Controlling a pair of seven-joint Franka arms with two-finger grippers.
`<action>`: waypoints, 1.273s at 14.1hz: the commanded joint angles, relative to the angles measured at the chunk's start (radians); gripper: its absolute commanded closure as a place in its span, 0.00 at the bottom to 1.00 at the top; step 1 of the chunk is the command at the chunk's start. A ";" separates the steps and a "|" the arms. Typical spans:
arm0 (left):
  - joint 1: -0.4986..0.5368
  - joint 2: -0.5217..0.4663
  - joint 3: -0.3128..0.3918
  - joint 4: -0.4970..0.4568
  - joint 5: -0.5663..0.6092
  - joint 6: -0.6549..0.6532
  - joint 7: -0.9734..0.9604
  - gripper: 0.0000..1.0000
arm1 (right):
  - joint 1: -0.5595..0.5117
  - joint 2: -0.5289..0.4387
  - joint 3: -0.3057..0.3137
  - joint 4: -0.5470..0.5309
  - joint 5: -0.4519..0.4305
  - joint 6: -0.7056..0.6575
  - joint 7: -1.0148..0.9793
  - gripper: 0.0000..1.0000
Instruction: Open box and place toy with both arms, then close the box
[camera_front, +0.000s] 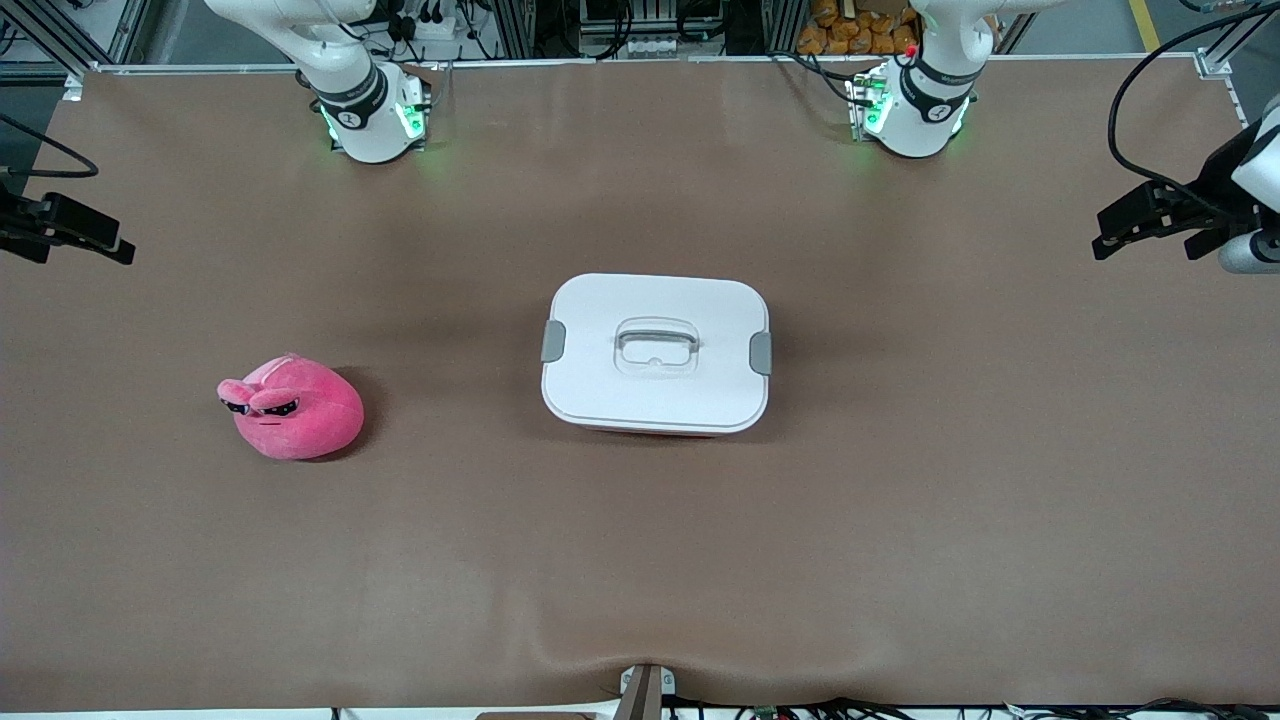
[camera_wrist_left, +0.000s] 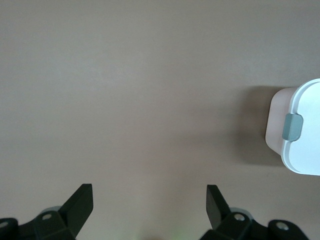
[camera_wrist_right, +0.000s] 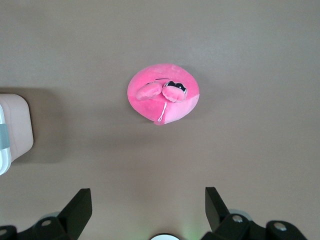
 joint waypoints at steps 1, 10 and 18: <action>0.001 0.005 0.001 0.021 -0.007 -0.016 0.017 0.00 | -0.005 0.006 0.004 0.014 0.010 -0.012 -0.006 0.00; -0.005 0.008 -0.001 0.024 -0.003 -0.016 0.014 0.00 | -0.005 0.006 0.004 0.014 0.010 -0.012 -0.006 0.00; -0.004 0.068 -0.019 0.025 -0.001 -0.006 0.017 0.00 | -0.004 0.008 0.005 0.014 0.010 -0.012 -0.006 0.00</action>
